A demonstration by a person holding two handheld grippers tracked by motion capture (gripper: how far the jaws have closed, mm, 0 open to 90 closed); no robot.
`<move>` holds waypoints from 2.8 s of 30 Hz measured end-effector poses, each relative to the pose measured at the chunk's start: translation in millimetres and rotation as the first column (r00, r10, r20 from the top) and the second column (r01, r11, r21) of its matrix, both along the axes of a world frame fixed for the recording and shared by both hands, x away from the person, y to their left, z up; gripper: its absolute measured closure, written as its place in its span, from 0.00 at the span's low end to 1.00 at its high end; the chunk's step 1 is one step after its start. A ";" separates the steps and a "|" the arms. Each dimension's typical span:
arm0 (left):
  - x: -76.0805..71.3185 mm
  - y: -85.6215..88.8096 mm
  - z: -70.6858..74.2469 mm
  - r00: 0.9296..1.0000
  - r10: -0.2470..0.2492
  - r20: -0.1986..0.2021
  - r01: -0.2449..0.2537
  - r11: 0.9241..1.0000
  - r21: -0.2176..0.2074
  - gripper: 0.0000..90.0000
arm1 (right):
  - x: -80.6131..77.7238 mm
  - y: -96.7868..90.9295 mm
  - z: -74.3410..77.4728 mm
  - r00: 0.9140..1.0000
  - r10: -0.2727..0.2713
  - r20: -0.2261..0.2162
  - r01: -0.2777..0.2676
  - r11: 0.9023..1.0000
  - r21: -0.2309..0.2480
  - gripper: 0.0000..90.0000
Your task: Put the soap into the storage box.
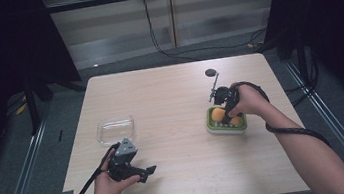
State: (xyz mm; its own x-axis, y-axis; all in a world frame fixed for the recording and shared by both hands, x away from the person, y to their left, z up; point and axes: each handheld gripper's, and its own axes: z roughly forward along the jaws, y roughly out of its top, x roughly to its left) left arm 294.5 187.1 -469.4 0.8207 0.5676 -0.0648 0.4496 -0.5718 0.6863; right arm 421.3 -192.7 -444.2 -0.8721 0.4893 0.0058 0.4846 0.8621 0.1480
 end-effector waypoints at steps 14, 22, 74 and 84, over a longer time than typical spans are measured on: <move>0.1 0.0 -0.2 1.000 -0.004 -0.001 0.004 1.000 0.003 0.08 | 1.7 -0.3 -5.6 1.000 0.016 0.003 -0.016 1.000 -0.002 0.56; 0.1 0.1 -0.1 1.000 -0.003 -0.001 0.003 1.000 0.002 0.08 | 1.9 -1.9 -8.0 1.000 -0.002 0.002 0.002 1.000 -0.005 0.56; -2.0 -3.5 0.4 1.000 -0.010 0.006 0.010 1.000 -0.005 0.08 | -25.3 -20.0 28.1 0.996 -0.053 0.078 0.047 0.996 0.079 0.22; -2.7 -4.3 1.2 1.000 -0.012 0.006 0.012 1.000 0.008 0.08 | -47.1 -25.8 26.5 0.996 -0.040 0.077 0.032 0.994 0.108 0.21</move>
State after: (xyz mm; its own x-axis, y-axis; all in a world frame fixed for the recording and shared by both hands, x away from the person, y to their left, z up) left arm 291.8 182.7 -468.2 0.8277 0.5585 -0.0551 0.4385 -0.5823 0.6846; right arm 374.2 -218.5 -417.7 -0.8538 0.5205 -0.0090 0.4980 0.8217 0.2773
